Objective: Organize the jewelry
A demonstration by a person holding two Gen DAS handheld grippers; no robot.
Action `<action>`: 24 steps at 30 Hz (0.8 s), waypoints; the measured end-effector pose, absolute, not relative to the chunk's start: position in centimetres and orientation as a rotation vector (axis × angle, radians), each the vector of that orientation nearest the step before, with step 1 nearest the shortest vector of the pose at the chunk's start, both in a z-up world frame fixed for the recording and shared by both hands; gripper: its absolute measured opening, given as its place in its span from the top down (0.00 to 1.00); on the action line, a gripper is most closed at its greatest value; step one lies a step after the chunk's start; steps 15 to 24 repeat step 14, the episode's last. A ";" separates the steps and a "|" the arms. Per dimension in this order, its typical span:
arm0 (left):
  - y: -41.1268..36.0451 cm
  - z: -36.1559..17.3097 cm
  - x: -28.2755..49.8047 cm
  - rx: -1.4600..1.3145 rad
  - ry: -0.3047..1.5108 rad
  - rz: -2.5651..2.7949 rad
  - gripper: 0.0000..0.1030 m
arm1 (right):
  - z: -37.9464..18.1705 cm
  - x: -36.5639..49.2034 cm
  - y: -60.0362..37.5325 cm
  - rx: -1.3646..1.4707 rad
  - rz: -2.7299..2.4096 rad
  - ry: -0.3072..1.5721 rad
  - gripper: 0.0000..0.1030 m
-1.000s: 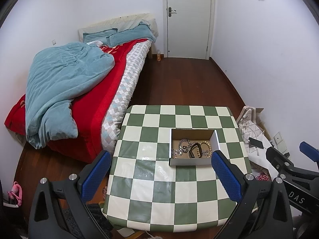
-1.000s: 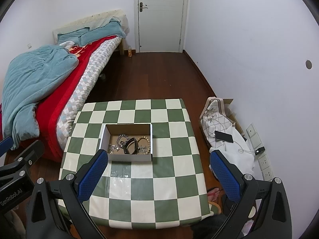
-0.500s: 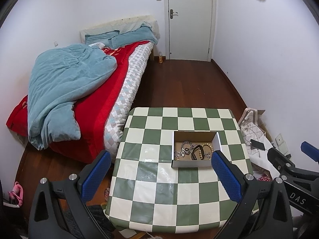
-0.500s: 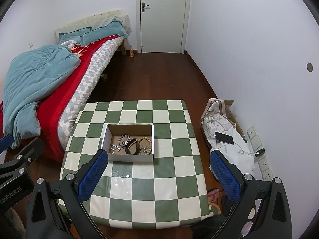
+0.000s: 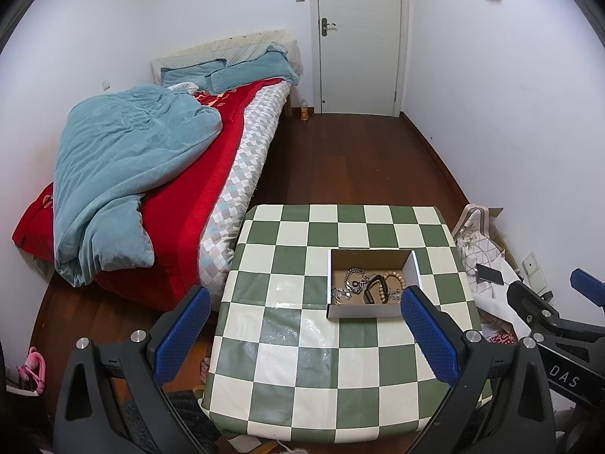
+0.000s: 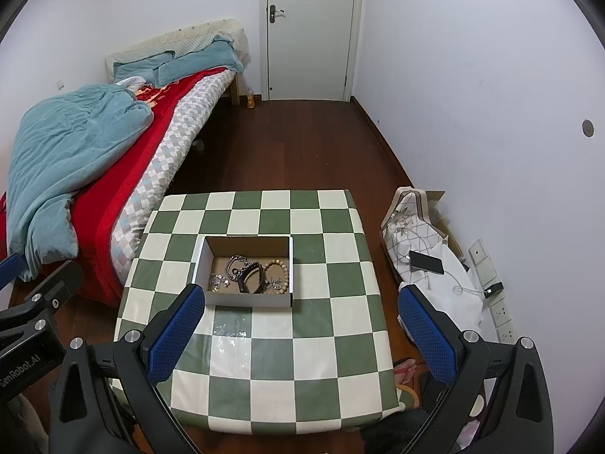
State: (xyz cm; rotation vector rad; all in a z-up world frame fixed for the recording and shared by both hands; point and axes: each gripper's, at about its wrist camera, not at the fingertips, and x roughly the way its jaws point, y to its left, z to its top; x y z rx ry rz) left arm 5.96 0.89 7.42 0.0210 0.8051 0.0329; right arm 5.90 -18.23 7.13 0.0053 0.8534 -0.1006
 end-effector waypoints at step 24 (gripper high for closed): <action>1.2 7.5 5.6 0.011 0.793 0.032 0.00 | 7.2 5.9 -18.3 0.001 -0.101 0.853 0.00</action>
